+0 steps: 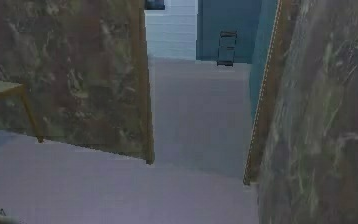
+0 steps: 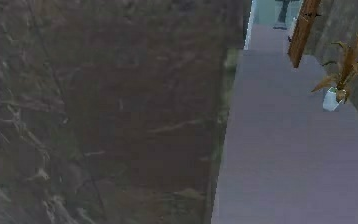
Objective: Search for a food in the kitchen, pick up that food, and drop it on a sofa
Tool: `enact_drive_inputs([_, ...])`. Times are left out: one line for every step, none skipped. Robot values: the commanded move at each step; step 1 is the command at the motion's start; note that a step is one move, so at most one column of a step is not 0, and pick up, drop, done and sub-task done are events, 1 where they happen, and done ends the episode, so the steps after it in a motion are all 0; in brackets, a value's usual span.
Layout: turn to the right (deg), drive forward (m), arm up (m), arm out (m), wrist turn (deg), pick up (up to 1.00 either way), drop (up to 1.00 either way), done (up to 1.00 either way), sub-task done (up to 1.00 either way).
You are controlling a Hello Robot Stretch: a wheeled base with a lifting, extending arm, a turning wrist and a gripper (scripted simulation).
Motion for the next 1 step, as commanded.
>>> enact_drive_inputs([0.0,1.0,0.0,0.0,0.0,0.0,0.0,0.0,0.0])
